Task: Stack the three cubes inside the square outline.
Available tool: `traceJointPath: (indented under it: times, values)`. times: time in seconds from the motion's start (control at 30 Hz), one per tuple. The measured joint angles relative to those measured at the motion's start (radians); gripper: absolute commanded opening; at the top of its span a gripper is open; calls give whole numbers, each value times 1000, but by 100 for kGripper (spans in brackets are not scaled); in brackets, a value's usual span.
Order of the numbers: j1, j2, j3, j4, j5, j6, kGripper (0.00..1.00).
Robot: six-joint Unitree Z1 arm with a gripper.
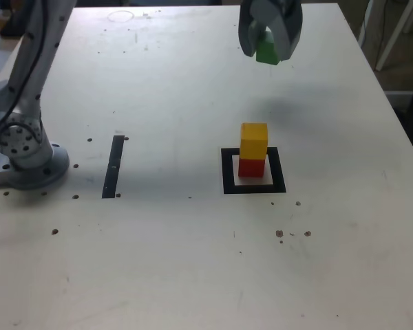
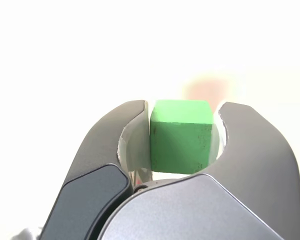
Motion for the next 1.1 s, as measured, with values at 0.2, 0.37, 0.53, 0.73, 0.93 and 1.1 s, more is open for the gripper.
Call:
traceJointPath:
  times: [0.2, 0.37, 0.53, 0.73, 0.93, 1.1]
  values:
    - [-71, -85, 110, 4, -9, -121, 32]
    - [-135, -141, 184, 7, -8, -253, 32]
    - [-216, -171, 218, 17, -7, -375, 32]
    - [-315, -181, 232, 28, -27, -508, 32]
    - [-369, -181, 232, 28, -74, -580, 32]
    - [-387, -169, 232, 20, -110, -604, 32]
